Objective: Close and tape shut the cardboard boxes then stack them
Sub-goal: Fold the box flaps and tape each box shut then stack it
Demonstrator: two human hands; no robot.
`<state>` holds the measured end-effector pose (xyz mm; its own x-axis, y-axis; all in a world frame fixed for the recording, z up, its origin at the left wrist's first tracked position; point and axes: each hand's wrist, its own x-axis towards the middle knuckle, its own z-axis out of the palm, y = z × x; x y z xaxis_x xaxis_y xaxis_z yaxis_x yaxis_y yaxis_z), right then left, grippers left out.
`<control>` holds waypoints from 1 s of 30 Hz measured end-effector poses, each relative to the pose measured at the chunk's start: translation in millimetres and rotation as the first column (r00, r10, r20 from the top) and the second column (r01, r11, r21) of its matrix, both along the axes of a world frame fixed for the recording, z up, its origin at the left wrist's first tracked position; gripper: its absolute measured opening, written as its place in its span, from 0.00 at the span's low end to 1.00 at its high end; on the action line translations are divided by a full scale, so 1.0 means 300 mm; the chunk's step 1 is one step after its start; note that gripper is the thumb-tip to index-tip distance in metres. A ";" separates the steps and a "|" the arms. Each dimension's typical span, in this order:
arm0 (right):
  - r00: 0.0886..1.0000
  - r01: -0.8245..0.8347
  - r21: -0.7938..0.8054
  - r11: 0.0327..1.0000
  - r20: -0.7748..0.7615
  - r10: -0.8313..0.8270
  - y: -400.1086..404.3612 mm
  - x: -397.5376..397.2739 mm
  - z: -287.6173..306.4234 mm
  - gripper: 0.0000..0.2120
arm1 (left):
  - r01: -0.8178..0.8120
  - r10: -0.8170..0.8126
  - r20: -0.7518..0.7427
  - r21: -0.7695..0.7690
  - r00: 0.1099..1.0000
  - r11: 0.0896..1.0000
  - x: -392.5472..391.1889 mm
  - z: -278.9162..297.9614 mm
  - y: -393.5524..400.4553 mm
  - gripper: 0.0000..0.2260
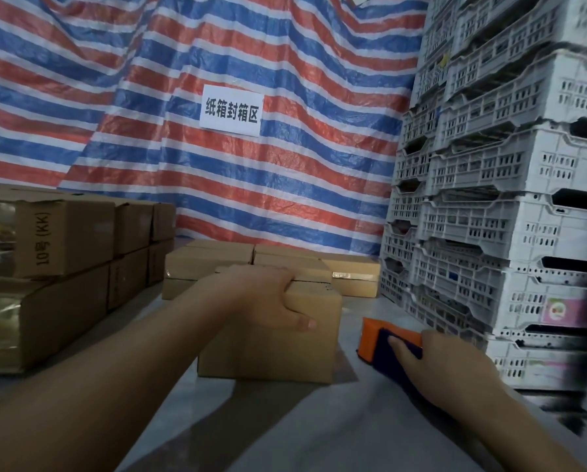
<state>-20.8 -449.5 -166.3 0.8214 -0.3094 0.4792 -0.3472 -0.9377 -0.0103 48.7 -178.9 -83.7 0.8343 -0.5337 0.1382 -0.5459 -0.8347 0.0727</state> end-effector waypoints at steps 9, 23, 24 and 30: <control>0.998 -0.012 -0.053 0.999 0.053 0.015 0.018 0.038 -0.014 0.30 | 0.013 -0.016 -0.048 -0.062 0.999 0.998 -0.043 0.014 0.002 0.31; 0.763 -0.578 0.794 0.190 0.443 0.471 0.201 0.139 0.503 0.36 | -0.393 -0.103 -0.472 -0.821 0.876 0.414 -0.005 0.085 0.047 0.27; 0.747 -0.563 0.813 0.150 0.423 0.513 0.231 0.157 0.525 0.35 | -0.434 -0.165 -0.494 -0.850 0.854 0.300 -0.005 0.091 0.055 0.29; 0.711 -0.416 0.895 0.163 0.208 0.672 0.306 0.248 0.570 0.27 | -0.444 -0.361 -0.434 -0.894 0.825 0.060 0.011 0.096 0.117 0.36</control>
